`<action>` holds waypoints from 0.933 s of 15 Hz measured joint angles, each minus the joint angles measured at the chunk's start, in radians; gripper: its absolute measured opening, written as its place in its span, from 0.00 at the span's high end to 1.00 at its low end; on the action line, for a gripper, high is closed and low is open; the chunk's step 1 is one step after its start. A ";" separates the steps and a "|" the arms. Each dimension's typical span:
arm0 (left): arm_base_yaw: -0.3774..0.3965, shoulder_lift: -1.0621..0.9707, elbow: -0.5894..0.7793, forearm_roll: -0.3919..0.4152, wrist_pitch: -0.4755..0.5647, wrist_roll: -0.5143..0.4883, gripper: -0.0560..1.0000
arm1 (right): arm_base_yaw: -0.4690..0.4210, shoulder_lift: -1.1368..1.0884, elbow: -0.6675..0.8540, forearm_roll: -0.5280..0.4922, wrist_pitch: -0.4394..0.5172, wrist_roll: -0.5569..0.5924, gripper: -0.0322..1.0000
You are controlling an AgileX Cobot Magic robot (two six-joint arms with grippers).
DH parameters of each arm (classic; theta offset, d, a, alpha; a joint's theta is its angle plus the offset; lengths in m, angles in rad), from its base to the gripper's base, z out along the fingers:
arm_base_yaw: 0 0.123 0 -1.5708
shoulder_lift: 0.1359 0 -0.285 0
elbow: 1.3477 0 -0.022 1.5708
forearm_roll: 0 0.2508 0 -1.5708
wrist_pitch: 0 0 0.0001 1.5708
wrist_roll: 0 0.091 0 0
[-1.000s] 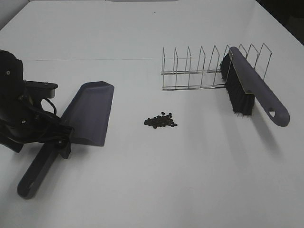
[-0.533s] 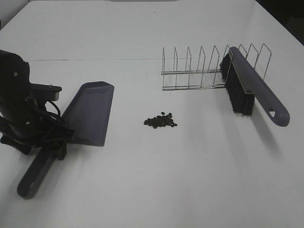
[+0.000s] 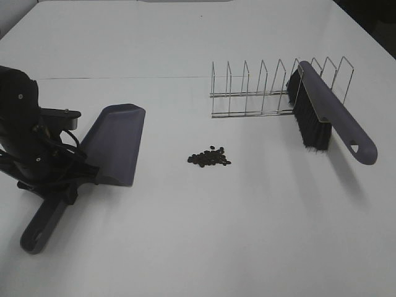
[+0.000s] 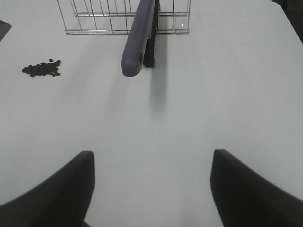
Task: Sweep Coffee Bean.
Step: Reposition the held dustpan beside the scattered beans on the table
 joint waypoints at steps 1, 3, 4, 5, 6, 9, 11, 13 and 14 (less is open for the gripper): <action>0.000 0.000 0.000 -0.005 0.001 0.000 0.65 | 0.000 0.000 0.000 0.000 0.000 0.000 0.39; 0.000 0.000 0.000 0.000 0.006 0.013 0.65 | 0.000 0.000 0.000 0.000 0.000 0.000 0.39; 0.000 0.000 0.000 0.000 0.006 0.026 0.65 | 0.000 0.000 0.000 0.000 0.000 0.000 0.39; 0.000 0.000 0.000 0.018 0.006 0.030 0.65 | 0.000 0.000 0.000 0.000 0.000 0.000 0.39; 0.000 0.000 0.000 0.027 0.010 0.033 0.65 | 0.000 0.000 0.000 0.000 0.000 0.000 0.39; 0.000 -0.025 0.000 0.035 0.099 0.033 0.65 | 0.000 0.000 0.000 0.000 0.000 0.000 0.39; 0.000 -0.078 0.000 0.036 0.158 0.033 0.65 | 0.000 0.000 0.000 0.000 0.000 0.000 0.39; 0.000 -0.119 0.000 0.036 0.167 0.033 0.65 | 0.000 0.000 0.000 0.000 0.000 0.000 0.39; 0.000 -0.120 0.000 0.036 0.167 0.033 0.65 | 0.000 0.000 0.000 0.000 0.000 0.000 0.39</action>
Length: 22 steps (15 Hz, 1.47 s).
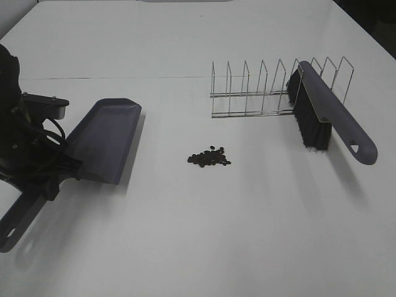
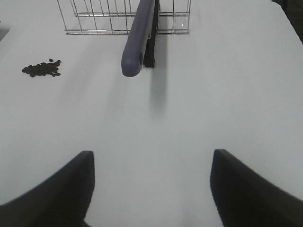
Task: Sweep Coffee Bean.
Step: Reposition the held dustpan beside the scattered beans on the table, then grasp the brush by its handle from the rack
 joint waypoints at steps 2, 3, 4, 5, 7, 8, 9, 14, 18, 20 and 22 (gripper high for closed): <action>0.000 0.000 0.000 -0.011 0.000 0.000 0.65 | 0.000 0.001 0.000 0.000 0.000 0.000 0.39; 0.000 0.000 0.000 -0.020 -0.001 0.000 0.65 | 0.000 0.008 0.000 0.000 0.000 0.000 0.39; 0.000 0.001 0.000 -0.036 -0.012 0.000 0.65 | 0.000 0.067 0.000 0.000 0.000 0.005 0.39; 0.000 0.001 0.000 -0.036 -0.015 0.000 0.65 | 0.000 0.119 -0.001 0.000 0.000 0.008 0.39; 0.000 0.001 0.000 -0.036 -0.015 0.001 0.65 | 0.000 0.222 -0.034 0.005 -0.002 0.012 0.39; 0.000 0.001 0.000 -0.036 -0.018 0.003 0.65 | 0.000 0.296 -0.062 0.012 -0.017 0.016 0.39; 0.000 0.001 0.000 -0.036 -0.024 0.003 0.65 | 0.000 0.383 -0.094 0.024 -0.035 0.017 0.39; 0.000 0.001 0.000 -0.036 -0.034 0.004 0.65 | 0.000 0.766 -0.252 0.150 -0.074 0.023 0.39; 0.000 0.001 0.000 -0.036 -0.042 0.004 0.65 | 0.000 1.190 -0.582 0.168 0.040 0.004 0.25; 0.000 0.001 0.000 -0.036 -0.042 0.004 0.65 | 0.000 1.343 -0.709 0.169 0.079 -0.034 0.18; 0.000 0.001 0.000 -0.036 -0.042 0.004 0.65 | 0.000 1.546 -0.904 0.169 0.101 -0.076 0.15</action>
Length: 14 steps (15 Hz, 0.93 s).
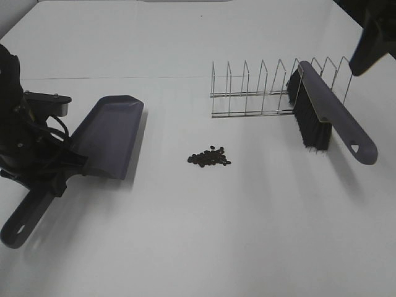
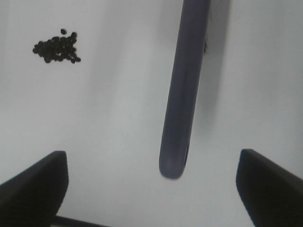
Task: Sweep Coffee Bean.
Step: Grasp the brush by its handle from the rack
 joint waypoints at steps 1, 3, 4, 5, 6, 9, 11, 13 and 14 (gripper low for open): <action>0.000 0.000 0.000 0.000 0.000 0.000 0.65 | 0.000 0.101 -0.109 0.000 0.006 -0.007 0.15; 0.000 0.000 0.000 0.000 0.007 0.000 0.65 | 0.000 0.355 -0.344 0.000 0.005 -0.041 0.15; 0.000 0.000 0.000 0.000 0.012 0.000 0.65 | 0.000 0.435 -0.425 0.000 0.005 -0.051 0.15; 0.000 0.000 0.000 0.000 0.013 0.000 0.65 | 0.000 0.505 -0.481 0.000 0.004 -0.055 0.15; 0.000 0.000 0.000 0.000 0.013 0.000 0.65 | 0.000 0.570 -0.522 0.000 0.004 -0.056 0.15; 0.000 0.000 0.000 0.000 0.016 0.000 0.65 | -0.014 0.697 -0.546 0.003 0.005 -0.057 0.15; 0.000 0.000 0.000 0.000 0.023 0.000 0.65 | -0.024 0.748 -0.546 0.003 0.005 -0.057 0.16; 0.000 0.000 0.000 0.000 0.026 0.000 0.65 | -0.024 0.770 -0.546 0.016 0.007 -0.057 0.16; 0.000 0.000 0.000 0.000 0.027 0.000 0.65 | -0.024 0.783 -0.546 0.030 0.007 -0.057 0.16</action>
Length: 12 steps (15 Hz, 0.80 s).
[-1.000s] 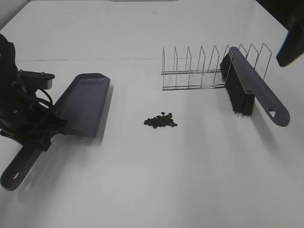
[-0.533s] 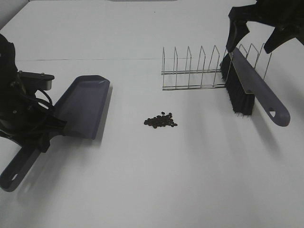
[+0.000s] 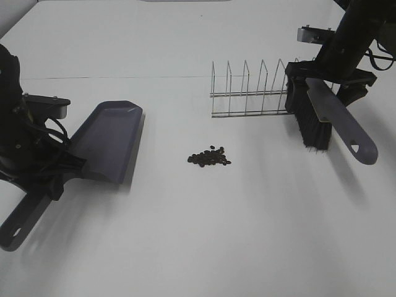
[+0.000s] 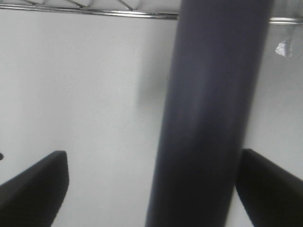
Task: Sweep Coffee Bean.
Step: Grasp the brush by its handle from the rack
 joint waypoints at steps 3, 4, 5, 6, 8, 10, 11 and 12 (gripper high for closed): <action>0.000 0.000 0.000 0.000 0.001 0.000 0.65 | 0.000 0.018 0.000 0.006 0.000 0.000 0.18; 0.000 0.000 0.000 0.000 0.001 0.000 0.65 | 0.000 0.018 0.000 0.006 0.000 0.000 0.18; 0.000 0.000 0.000 0.000 0.003 0.000 0.65 | 0.000 0.018 0.000 0.006 0.000 0.000 0.18; 0.000 0.000 0.000 0.000 0.003 0.000 0.65 | 0.000 0.018 0.000 0.005 0.000 0.000 0.18; 0.000 0.000 0.000 0.000 0.003 0.000 0.65 | 0.000 0.018 0.000 0.003 0.000 0.001 0.21; 0.000 0.000 0.000 0.000 0.011 0.000 0.65 | 0.000 0.018 0.000 -0.017 0.000 0.022 0.31; 0.000 0.000 0.000 0.000 0.016 0.000 0.65 | 0.000 0.018 0.002 -0.039 0.000 0.032 0.40; 0.000 0.000 0.000 0.000 0.020 0.000 0.65 | 0.000 0.018 0.006 -0.044 0.000 0.034 0.44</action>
